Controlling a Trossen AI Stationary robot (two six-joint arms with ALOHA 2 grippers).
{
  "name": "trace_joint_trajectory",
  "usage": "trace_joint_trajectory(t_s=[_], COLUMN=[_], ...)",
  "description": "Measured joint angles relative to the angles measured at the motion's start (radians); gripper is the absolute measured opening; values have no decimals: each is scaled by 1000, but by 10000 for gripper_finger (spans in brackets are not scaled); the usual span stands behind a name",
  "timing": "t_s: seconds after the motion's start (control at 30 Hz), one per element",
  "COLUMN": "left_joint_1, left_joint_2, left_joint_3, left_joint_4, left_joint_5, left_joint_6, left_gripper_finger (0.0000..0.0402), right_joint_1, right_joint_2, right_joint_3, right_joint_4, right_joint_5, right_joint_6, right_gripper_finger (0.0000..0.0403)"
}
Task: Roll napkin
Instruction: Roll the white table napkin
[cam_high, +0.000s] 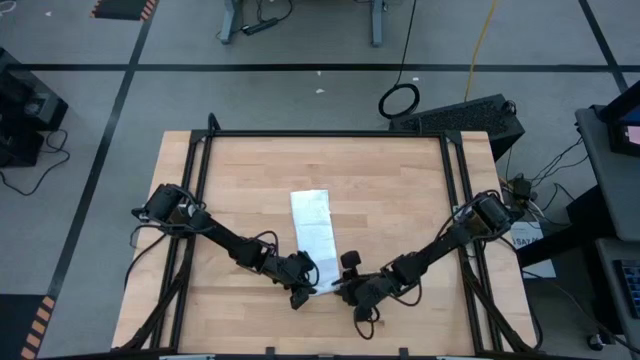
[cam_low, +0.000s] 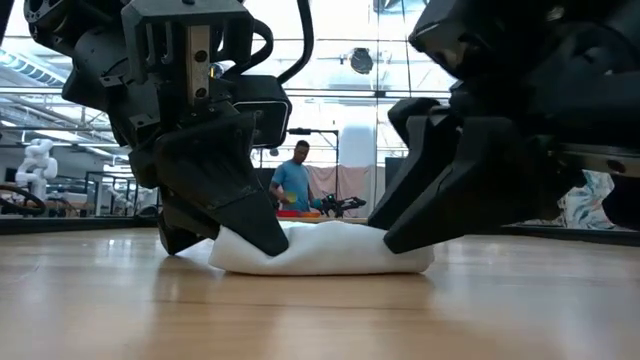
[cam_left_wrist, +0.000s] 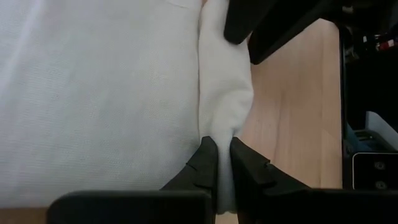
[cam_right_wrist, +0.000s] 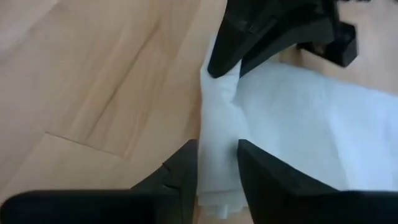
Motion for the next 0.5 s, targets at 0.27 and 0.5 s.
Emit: trace_joint_trajectory(t_s=[0.27,0.5], left_joint_1=[0,0], left_joint_2=[1,2], left_joint_3=[-1,-1], left_joint_4=[-3,-5], left_joint_5=[-59,-67], left_joint_6=[-3,0], left_gripper_finger=[52,88], right_joint_1=[-36,-41], right_joint_2=[-1,-1], right_joint_3=[2,2], right_joint_4=[-55,-72], right_joint_5=[-94,-76], right_joint_6=[77,107], right_gripper_finger=[83,150])
